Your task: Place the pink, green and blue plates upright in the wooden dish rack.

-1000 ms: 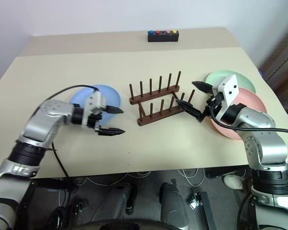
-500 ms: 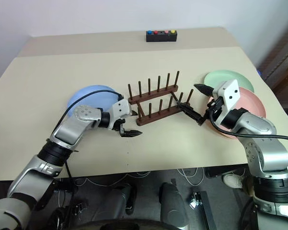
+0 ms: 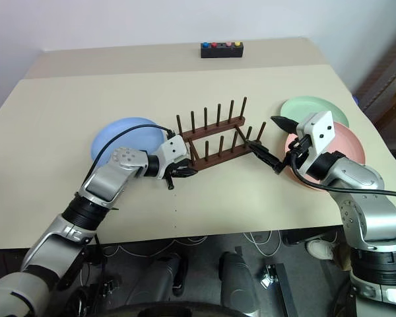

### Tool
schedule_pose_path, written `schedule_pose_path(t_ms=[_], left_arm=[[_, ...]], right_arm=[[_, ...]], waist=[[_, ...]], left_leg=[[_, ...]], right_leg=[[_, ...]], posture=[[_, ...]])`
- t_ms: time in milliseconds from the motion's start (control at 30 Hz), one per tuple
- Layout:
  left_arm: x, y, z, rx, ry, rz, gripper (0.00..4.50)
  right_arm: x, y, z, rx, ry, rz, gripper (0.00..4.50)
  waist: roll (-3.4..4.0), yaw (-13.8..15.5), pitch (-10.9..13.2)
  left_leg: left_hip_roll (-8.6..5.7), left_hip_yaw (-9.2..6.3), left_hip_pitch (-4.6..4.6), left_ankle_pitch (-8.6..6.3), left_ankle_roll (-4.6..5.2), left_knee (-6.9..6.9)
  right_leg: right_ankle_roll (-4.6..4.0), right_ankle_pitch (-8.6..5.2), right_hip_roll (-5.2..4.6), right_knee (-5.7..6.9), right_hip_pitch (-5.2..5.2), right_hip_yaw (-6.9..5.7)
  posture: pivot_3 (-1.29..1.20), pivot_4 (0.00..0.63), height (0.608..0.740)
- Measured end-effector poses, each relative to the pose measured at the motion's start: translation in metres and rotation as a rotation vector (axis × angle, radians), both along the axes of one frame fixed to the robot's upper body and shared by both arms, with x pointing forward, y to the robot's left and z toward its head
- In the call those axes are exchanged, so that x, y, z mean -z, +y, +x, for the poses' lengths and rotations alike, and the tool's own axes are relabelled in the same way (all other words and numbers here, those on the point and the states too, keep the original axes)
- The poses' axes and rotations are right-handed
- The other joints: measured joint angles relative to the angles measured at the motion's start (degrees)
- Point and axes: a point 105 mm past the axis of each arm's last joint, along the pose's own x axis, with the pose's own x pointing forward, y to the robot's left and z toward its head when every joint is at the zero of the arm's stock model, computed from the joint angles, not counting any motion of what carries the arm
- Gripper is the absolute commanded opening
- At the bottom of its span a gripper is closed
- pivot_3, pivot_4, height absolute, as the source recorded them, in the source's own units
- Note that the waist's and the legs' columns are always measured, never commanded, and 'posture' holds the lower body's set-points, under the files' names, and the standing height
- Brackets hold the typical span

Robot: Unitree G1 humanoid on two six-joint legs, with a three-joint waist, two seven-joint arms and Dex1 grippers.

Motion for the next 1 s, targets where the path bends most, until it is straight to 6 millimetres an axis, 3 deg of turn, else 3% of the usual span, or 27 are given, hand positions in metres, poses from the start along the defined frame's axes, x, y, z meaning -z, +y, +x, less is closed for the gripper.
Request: schedule_pose_path(t_ms=[233,500,700,1000], left_arm=[[-0.004,0.004,0.005,0.003,0.001,-0.014,0.71],[-0.033,0.018,0.017,0.119,-0.084,-0.053,0.71],[-0.025,0.023,0.015,0.218,-0.055,-0.057,0.71],[-0.020,0.014,0.017,0.356,-0.051,-0.007,0.71]], right_arm=[[-0.001,0.000,0.000,-0.002,-0.007,-0.001,4.50],[-0.005,-0.001,-0.005,-0.035,-0.025,0.020,4.50],[-0.005,-0.003,-0.015,-0.075,-0.018,0.029,4.50],[-0.003,-0.009,-0.043,-0.137,0.042,-0.034,4.50]], waist=[[0.00,-0.05,0.00],[0.00,-0.01,0.00],[-0.01,0.02,0.00],[-0.02,0.02,0.01]], left_leg=[[0.00,0.00,0.00,0.00,0.00,-0.01],[-0.01,0.01,-0.01,0.00,0.00,-0.02],[-0.01,0.01,-0.02,0.00,0.00,-0.01],[-0.02,0.01,-0.04,-0.01,0.01,0.00]], right_leg=[[0.00,0.00,0.01,0.00,-0.01,0.00],[0.00,0.00,0.00,-0.02,-0.01,-0.01],[0.00,0.00,-0.01,-0.02,-0.01,-0.01],[0.02,-0.01,-0.03,-0.04,0.01,-0.03]], posture=[[0.00,0.150,0.740],[0.00,0.150,0.740],[0.00,0.150,0.740],[0.00,0.150,0.740]])
